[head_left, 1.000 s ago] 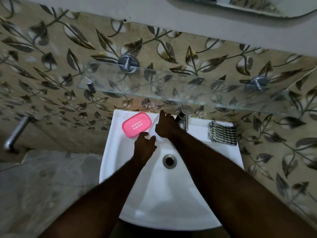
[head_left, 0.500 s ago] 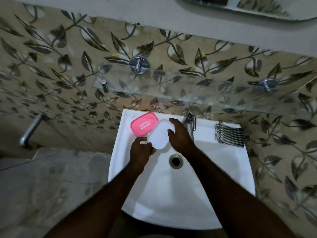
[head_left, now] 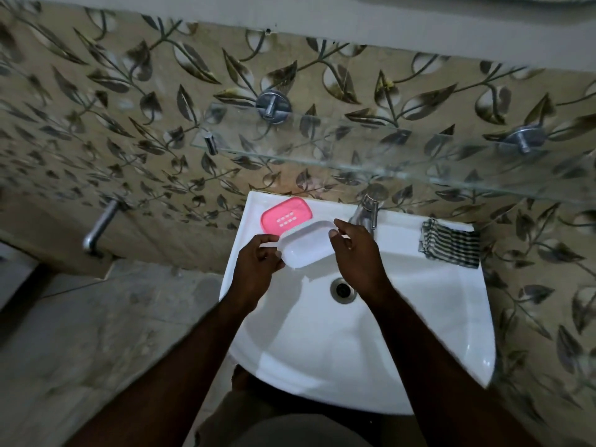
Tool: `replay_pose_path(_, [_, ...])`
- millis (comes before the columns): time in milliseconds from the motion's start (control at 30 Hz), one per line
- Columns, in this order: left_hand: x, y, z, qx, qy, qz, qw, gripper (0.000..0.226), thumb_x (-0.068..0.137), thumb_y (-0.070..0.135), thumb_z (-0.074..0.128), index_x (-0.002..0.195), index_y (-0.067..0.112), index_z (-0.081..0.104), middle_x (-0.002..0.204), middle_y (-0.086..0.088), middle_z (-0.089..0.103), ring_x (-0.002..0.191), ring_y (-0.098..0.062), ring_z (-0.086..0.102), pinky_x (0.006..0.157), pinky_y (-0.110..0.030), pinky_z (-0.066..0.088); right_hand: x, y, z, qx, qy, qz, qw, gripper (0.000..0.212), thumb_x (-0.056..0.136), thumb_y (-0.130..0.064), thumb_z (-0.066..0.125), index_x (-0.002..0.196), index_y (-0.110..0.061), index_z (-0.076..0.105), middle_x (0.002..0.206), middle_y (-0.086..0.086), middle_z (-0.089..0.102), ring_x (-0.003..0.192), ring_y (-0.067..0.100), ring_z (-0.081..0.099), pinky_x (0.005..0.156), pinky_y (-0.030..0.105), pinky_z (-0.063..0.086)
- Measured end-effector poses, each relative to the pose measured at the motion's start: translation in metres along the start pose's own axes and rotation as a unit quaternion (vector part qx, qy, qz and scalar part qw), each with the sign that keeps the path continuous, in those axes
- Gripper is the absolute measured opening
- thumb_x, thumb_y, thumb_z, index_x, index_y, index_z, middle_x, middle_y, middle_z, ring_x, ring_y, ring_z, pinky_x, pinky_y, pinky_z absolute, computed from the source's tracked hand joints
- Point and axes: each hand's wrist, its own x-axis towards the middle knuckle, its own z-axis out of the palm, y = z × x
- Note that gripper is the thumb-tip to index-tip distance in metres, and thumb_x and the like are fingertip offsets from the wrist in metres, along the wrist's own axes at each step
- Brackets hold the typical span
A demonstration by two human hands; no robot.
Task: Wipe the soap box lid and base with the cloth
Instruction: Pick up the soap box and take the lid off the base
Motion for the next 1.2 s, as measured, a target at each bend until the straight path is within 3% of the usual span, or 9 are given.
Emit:
replay_pose_path(100, [-0.001,0.003,0.005,-0.019,0.0,-0.001,1.0,0.022,0.093,-0.007,0.054,0.1,0.012,0.062,0.092,-0.016,0.067,0.089,-0.025,0.065,0.079,-0.028,0.058,-0.008,0.0,-0.005,0.046,0.016,0.037,0.998,0.036,0.099,-0.025,0.055,0.13,-0.009,0.06,0.13,0.006,0.06,0.112,0.015,0.058,0.097,0.025,0.044])
replay_pose_path(233, [-0.002,0.004,0.013,-0.053,0.017,-0.028,0.998,0.021,0.093,-0.003,0.056,0.096,0.016,0.064,0.091,-0.01,0.067,0.09,-0.024,0.064,0.09,-0.038,0.054,-0.014,0.003,-0.015,0.063,0.033,0.047,0.996,0.029,0.098,-0.026,0.055,0.123,-0.013,0.064,0.122,0.0,0.065,0.097,0.005,0.056,0.073,0.002,0.037])
replay_pose_path(400, [-0.005,0.008,0.024,-0.074,0.04,-0.051,0.995,0.016,0.09,-0.001,0.06,0.093,0.014,0.063,0.083,-0.004,0.065,0.082,-0.019,0.06,0.093,-0.041,0.051,-0.019,0.004,-0.025,0.096,0.04,0.053,0.993,0.018,0.095,-0.027,0.059,0.108,-0.016,0.066,0.108,-0.002,0.07,0.095,0.01,0.062,0.075,0.017,0.042])
replay_pose_path(467, [-0.007,0.012,0.027,-0.079,0.048,-0.062,0.994,0.014,0.089,0.0,0.06,0.091,0.015,0.062,0.084,-0.005,0.063,0.087,-0.022,0.056,0.089,-0.035,0.05,-0.02,0.004,-0.029,0.109,0.039,0.061,0.991,0.012,0.093,-0.029,0.061,0.099,-0.02,0.066,0.104,-0.005,0.069,0.098,0.011,0.063,0.076,0.016,0.044])
replay_pose_path(567, [-0.011,0.017,0.029,-0.112,0.041,-0.073,0.99,0.014,0.091,0.004,0.054,0.087,0.015,0.061,0.092,-0.009,0.06,0.094,-0.025,0.051,0.083,-0.029,0.044,-0.022,0.004,-0.034,0.131,0.035,0.067,0.988,0.009,0.09,-0.031,0.065,0.091,-0.023,0.065,0.102,-0.005,0.07,0.099,0.014,0.064,0.086,0.03,0.051])
replay_pose_path(633, [-0.014,0.02,0.032,-0.129,0.038,-0.07,0.988,0.015,0.093,0.004,0.051,0.085,0.014,0.06,0.094,-0.01,0.06,0.094,-0.024,0.054,0.084,-0.027,0.044,-0.024,0.003,-0.038,0.142,0.032,0.072,0.987,0.015,0.088,-0.033,0.068,0.095,-0.02,0.064,0.102,-0.003,0.069,0.096,0.016,0.064,0.089,0.038,0.053])
replay_pose_path(767, [-0.02,0.024,0.039,-0.158,0.036,-0.053,0.985,0.018,0.089,-0.004,0.056,0.083,0.013,0.059,0.079,-0.002,0.063,0.076,-0.013,0.059,0.075,-0.019,0.049,-0.028,0.0,-0.042,0.153,0.04,0.071,0.985,0.025,0.081,-0.035,0.076,0.095,-0.019,0.062,0.098,-0.003,0.067,0.094,0.015,0.064,0.088,0.039,0.053])
replay_pose_path(1033, [-0.023,0.034,0.043,-0.18,0.016,-0.018,0.983,0.032,0.083,-0.017,0.055,0.092,0.014,0.057,0.09,-0.001,0.063,0.08,-0.01,0.06,0.075,-0.017,0.051,-0.034,-0.005,-0.049,0.192,0.044,0.063,0.978,0.029,0.078,-0.026,0.079,0.096,-0.018,0.058,0.096,0.009,0.064,0.098,0.033,0.062,0.088,0.053,0.052])
replay_pose_path(1200, [-0.023,0.044,0.047,-0.214,-0.037,0.015,0.976,0.031,0.087,-0.015,0.049,0.101,0.011,0.06,0.097,-0.002,0.07,0.087,-0.012,0.067,0.075,-0.02,0.054,-0.04,-0.015,-0.044,0.246,0.138,0.018,0.959,0.025,0.083,-0.015,0.072,0.103,-0.015,0.057,0.107,0.016,0.065,0.1,0.034,0.063,0.085,0.056,0.053])
